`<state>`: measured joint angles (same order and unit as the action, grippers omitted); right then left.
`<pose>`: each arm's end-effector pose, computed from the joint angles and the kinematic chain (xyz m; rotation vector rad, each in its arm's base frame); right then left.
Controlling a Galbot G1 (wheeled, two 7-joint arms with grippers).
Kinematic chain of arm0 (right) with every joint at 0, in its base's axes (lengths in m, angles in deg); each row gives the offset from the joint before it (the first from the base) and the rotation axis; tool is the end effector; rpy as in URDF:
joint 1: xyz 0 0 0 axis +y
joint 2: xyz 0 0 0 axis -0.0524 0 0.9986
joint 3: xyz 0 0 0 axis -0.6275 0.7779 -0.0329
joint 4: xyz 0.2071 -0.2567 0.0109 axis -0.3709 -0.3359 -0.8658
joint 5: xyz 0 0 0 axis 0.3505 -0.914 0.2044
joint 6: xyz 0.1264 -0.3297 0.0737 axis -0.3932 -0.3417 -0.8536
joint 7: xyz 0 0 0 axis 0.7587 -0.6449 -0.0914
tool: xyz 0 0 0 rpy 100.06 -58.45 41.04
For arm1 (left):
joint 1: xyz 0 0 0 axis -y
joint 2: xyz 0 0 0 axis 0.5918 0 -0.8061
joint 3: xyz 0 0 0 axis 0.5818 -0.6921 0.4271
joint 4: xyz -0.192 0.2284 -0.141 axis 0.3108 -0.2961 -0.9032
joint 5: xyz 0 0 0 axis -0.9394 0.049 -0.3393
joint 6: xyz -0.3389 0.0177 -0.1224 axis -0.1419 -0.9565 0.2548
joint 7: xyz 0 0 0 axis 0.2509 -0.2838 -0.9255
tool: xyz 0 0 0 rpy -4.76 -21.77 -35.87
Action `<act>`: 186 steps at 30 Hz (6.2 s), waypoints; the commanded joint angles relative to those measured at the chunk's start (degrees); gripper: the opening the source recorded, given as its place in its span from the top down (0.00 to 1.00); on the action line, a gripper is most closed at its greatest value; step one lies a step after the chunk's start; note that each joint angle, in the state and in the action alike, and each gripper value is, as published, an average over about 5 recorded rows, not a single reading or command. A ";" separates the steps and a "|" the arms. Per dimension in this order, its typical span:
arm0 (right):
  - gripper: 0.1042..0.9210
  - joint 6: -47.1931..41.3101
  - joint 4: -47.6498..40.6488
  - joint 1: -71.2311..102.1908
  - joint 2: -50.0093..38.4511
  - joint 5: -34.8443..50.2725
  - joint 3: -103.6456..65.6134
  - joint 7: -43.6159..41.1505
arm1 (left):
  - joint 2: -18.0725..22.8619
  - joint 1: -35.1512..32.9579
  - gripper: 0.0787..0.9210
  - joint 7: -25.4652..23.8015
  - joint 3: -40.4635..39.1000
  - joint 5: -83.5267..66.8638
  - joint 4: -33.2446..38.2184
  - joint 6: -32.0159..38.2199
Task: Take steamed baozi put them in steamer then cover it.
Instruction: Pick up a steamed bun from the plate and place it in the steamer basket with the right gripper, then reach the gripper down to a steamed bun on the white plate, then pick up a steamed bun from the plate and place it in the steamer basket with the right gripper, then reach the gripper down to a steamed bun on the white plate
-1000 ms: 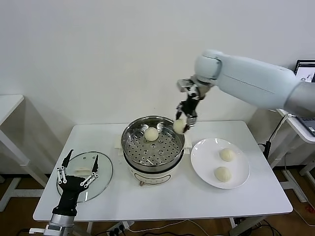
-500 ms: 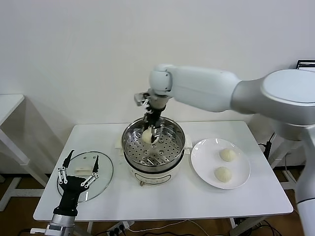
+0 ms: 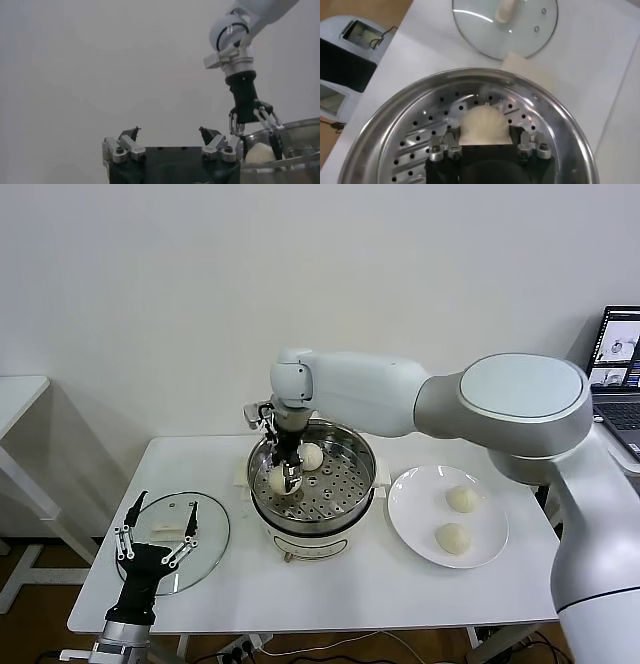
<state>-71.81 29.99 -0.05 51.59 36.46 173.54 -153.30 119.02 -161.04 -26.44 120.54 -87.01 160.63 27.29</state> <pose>0.5637 0.2549 -0.0912 1.6805 -1.1214 1.5023 0.1780 0.0826 -0.3033 0.0915 2.7984 0.4645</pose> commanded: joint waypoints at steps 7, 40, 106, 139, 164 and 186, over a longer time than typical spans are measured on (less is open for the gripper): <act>0.17 0.08 0.33 1.85 -0.20 -1.06 -0.54 0.70 | -0.04 -0.05 0.12 0.07 0.46 0.03 -0.06 0.13; 0.12 10.91 19.50 11.82 -55.90 -23.65 -13.18 -6.58 | 1.07 -0.65 0.12 0.25 -0.09 2.25 0.51 -0.45; 0.33 31.64 24.93 -15.66 -34.91 -24.50 -9.09 -10.96 | -0.05 -0.79 0.12 0.48 -0.31 1.83 1.32 -0.29; 0.32 59.08 30.77 5.37 -18.88 -57.10 -15.05 -0.73 | 0.49 -0.68 0.12 1.13 0.17 1.63 1.39 0.52; 0.12 54.52 32.32 2.68 -25.26 -50.52 -20.06 -3.84 | 0.43 -0.42 0.12 1.18 0.43 1.59 0.14 0.76; 0.12 17.85 -10.12 11.71 -47.07 -27.54 -29.87 -11.72 | 0.17 -0.32 0.12 1.11 0.19 1.95 0.55 0.47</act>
<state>-43.71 38.03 4.13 11.72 4.56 146.97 -163.35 119.30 -161.24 -25.27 120.74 -85.14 160.96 27.82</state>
